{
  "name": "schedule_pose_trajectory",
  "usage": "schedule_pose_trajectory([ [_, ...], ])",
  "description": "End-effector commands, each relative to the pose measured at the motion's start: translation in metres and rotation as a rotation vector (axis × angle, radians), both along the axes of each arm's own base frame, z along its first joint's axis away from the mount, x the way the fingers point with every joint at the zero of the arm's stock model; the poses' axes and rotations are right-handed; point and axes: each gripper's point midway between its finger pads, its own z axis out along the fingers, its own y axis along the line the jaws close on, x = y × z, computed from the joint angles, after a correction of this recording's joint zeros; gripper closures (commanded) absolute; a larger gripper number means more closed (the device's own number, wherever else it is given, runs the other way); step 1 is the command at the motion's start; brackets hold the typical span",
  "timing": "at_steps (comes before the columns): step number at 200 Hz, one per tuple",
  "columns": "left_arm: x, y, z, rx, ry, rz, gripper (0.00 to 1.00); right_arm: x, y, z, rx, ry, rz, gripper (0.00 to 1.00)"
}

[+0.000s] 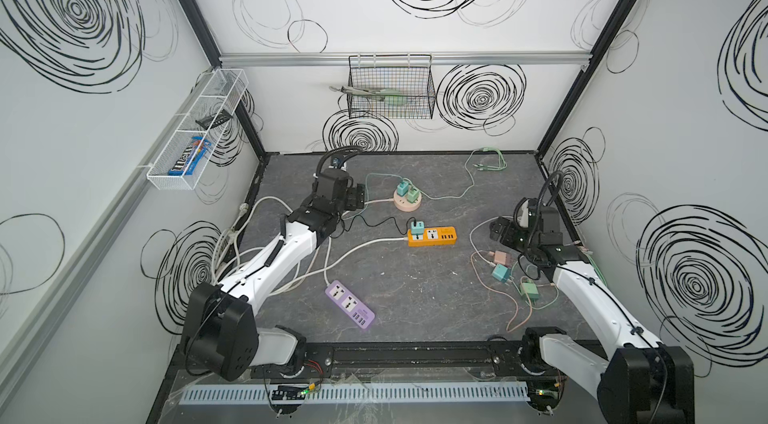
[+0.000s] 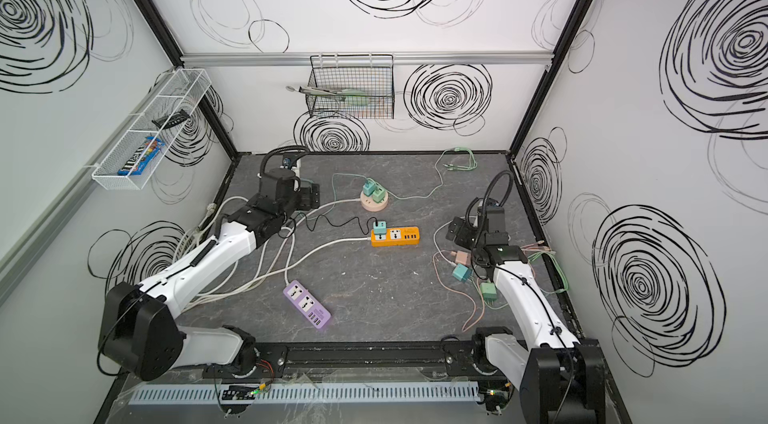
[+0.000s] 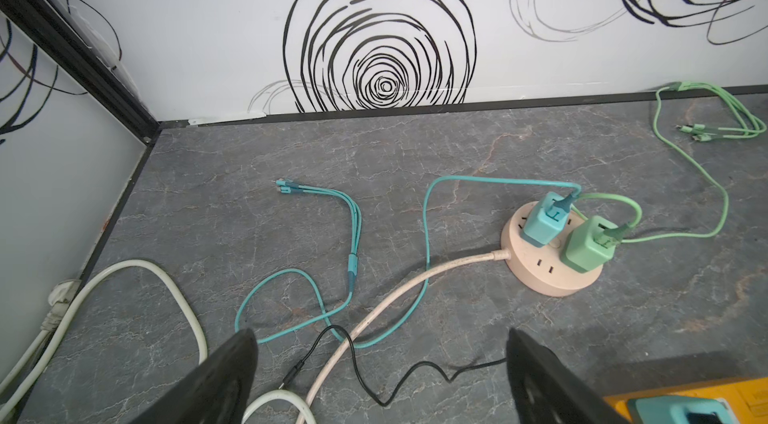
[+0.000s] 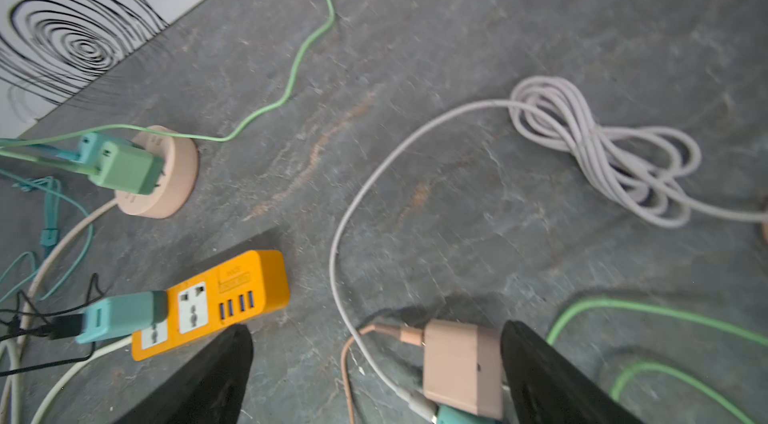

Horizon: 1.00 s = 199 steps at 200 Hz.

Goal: Insert the plug
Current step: 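Lower the right gripper and grasp the teal charger with white cable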

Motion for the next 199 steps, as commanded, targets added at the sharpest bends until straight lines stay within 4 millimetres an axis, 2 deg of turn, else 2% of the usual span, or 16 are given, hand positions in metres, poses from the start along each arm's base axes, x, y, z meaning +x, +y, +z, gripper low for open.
schedule_pose_trajectory([
  [1, 0.003, 0.007, 0.015, -0.022, -0.066, 0.05, 0.04, -0.022, -0.005, -0.02, 0.064, 0.097, -0.061, 0.03],
  [61, -0.001, 0.017, 0.022, -0.008, -0.091, 0.096, 0.04, -0.039, -0.001, -0.054, 0.154, 0.215, -0.128, 0.03],
  [86, -0.002, 0.019, 0.024, -0.017, -0.108, 0.105, 0.04, -0.041, 0.011, -0.064, 0.187, 0.248, -0.053, 0.03],
  [139, -0.003, 0.019, 0.024, -0.013, -0.097, 0.111, 0.04, -0.06, 0.018, -0.09, 0.192, 0.411, -0.014, 0.03],
  [165, -0.003, 0.018, 0.025, -0.023, -0.097, 0.104, 0.04, -0.073, 0.033, -0.096, 0.218, 0.457, 0.058, 0.03],
  [199, -0.003, 0.014, 0.026, -0.038, -0.103, 0.086, 0.04, -0.082, 0.064, -0.087, 0.183, 0.464, 0.189, 0.03],
])
